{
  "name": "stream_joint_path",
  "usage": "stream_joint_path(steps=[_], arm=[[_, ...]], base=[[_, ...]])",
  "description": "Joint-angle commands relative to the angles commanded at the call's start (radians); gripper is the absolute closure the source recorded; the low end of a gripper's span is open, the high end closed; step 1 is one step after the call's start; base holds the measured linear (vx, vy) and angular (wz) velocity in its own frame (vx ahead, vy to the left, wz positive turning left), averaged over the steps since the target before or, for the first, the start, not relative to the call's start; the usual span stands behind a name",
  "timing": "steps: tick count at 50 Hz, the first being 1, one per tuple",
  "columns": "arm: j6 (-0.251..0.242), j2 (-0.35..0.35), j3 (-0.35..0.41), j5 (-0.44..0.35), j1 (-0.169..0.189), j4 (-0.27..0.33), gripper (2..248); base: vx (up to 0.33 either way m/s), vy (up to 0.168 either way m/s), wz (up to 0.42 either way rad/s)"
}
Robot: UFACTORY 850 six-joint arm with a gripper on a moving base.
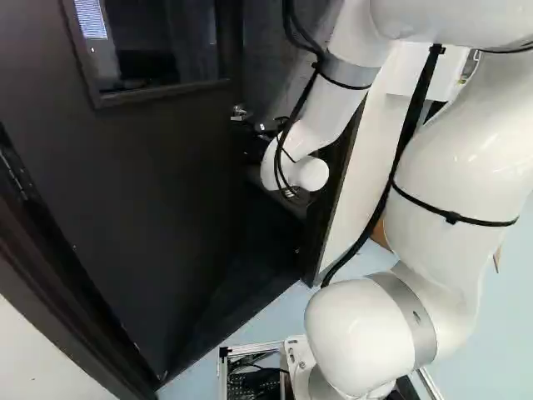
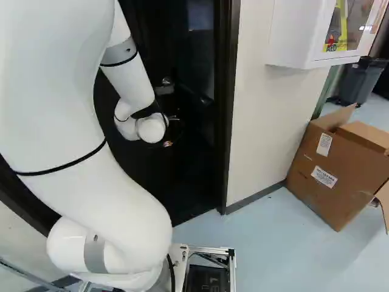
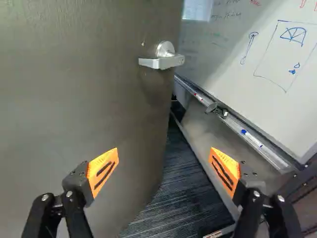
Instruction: Open the door and move inside
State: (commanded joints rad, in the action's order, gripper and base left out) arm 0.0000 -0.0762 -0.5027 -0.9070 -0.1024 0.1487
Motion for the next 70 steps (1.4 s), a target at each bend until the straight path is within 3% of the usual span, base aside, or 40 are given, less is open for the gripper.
stream_joint_path(steps=[70], arm=[[0.000, -0.007, -0.007, 0.000, -0.004, -0.004, 3]], base=[[0.060, 0.025, -0.007]])
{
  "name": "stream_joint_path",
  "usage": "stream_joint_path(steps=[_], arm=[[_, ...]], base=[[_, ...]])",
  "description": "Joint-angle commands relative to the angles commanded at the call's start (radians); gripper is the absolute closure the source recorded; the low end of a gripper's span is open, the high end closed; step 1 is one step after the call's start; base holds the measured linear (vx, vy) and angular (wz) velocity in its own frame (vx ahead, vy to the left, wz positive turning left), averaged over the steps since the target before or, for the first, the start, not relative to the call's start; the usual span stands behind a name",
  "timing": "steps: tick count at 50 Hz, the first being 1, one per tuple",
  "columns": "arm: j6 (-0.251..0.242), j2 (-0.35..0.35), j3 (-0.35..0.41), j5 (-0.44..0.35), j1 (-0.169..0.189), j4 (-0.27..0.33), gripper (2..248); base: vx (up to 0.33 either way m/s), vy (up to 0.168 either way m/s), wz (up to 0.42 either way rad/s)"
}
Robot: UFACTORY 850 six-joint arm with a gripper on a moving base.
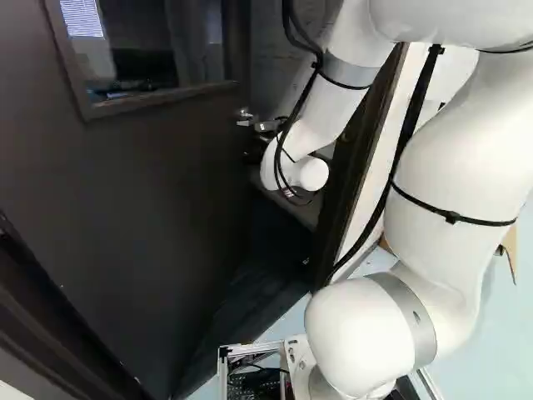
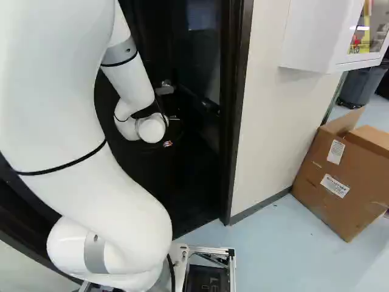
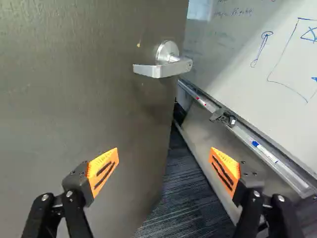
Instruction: Open the door and move inside
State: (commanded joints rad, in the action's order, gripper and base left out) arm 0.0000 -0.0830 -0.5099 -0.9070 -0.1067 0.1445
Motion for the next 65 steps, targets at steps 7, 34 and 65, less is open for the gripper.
stream_joint_path(steps=[7, 34, 65], arm=[[0.000, -0.014, -0.015, 0.000, -0.009, -0.012, 3], [0.000, -0.076, -0.082, 0.007, -0.074, -0.097, 3], [0.000, -0.124, -0.137, 0.071, -0.165, -0.242, 3]], base=[[0.000, 0.000, 0.000], [0.000, 0.000, 0.000], [0.000, 0.000, 0.000]])
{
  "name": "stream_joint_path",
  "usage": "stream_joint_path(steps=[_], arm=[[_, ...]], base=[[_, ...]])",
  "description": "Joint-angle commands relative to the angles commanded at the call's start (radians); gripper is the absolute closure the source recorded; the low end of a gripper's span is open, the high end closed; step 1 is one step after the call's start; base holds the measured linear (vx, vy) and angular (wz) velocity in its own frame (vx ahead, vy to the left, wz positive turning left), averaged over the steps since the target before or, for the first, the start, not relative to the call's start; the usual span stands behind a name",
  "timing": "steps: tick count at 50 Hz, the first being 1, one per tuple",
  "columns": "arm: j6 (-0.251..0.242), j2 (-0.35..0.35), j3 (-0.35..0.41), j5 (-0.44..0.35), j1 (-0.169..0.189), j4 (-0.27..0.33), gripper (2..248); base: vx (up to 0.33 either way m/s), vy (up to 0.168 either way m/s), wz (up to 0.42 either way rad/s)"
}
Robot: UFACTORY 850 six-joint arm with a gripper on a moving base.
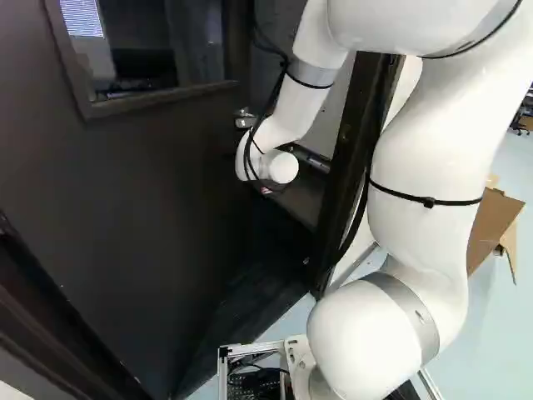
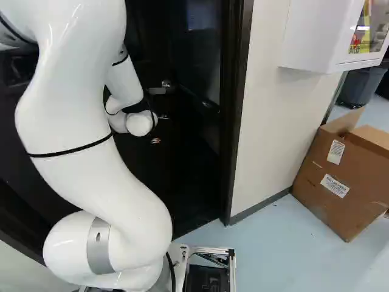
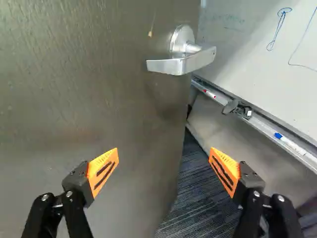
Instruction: Open the door and move inside
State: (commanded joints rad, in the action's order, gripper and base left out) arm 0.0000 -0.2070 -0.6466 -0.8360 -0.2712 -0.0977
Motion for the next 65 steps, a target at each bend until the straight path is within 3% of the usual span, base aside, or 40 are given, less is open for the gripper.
stream_joint_path(steps=[39, 65], arm=[[0.000, -0.049, -0.057, 0.055, -0.113, -0.166, 3], [0.000, -0.087, -0.102, 0.055, -0.184, -0.199, 3]], base=[[0.000, 0.000, 0.000], [0.000, 0.000, 0.000]])
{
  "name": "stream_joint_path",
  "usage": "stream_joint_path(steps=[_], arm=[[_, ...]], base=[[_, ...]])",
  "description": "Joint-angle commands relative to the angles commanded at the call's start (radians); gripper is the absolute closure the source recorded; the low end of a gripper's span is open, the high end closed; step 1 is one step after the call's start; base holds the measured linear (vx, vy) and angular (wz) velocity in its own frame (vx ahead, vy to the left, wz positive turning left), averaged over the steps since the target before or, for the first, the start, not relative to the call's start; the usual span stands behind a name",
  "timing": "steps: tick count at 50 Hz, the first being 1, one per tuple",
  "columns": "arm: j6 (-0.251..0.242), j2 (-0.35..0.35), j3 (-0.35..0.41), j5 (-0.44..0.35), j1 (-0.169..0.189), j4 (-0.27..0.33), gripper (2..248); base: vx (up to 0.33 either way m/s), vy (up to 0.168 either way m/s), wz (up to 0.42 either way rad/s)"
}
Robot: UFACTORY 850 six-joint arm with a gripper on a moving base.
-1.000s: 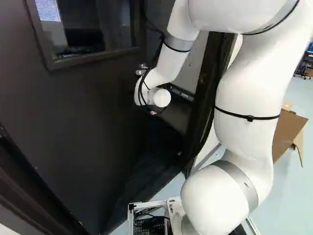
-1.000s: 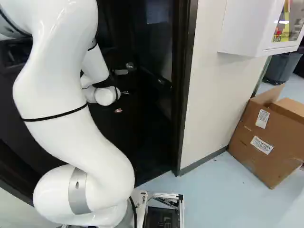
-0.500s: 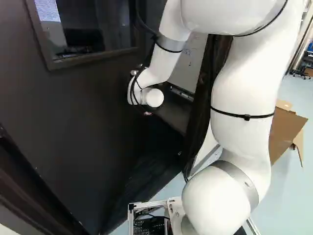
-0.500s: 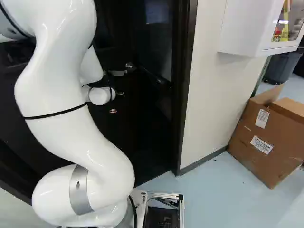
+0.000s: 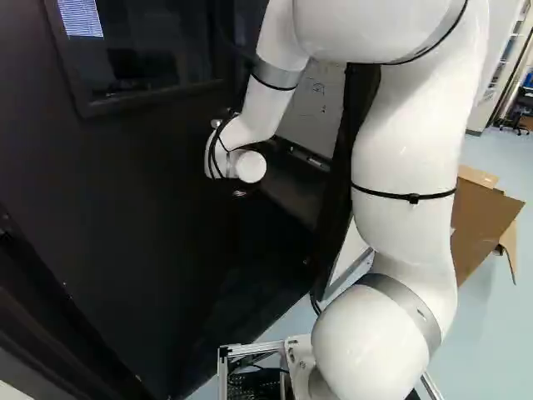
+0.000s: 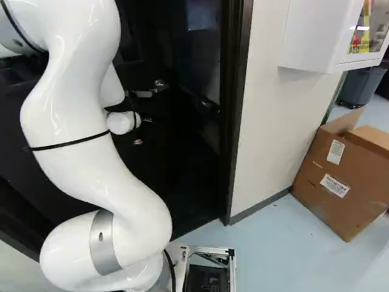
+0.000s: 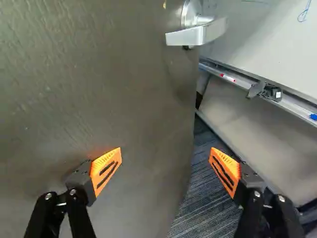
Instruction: Open the door and move inside
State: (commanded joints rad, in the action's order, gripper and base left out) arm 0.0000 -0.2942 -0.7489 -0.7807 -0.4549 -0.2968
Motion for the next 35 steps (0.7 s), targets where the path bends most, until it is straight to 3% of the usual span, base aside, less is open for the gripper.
stream_joint_path(steps=[35], arm=[[0.000, -0.064, -0.077, 0.000, -0.089, 0.000, 3]], base=[[0.000, 0.000, 0.000]])
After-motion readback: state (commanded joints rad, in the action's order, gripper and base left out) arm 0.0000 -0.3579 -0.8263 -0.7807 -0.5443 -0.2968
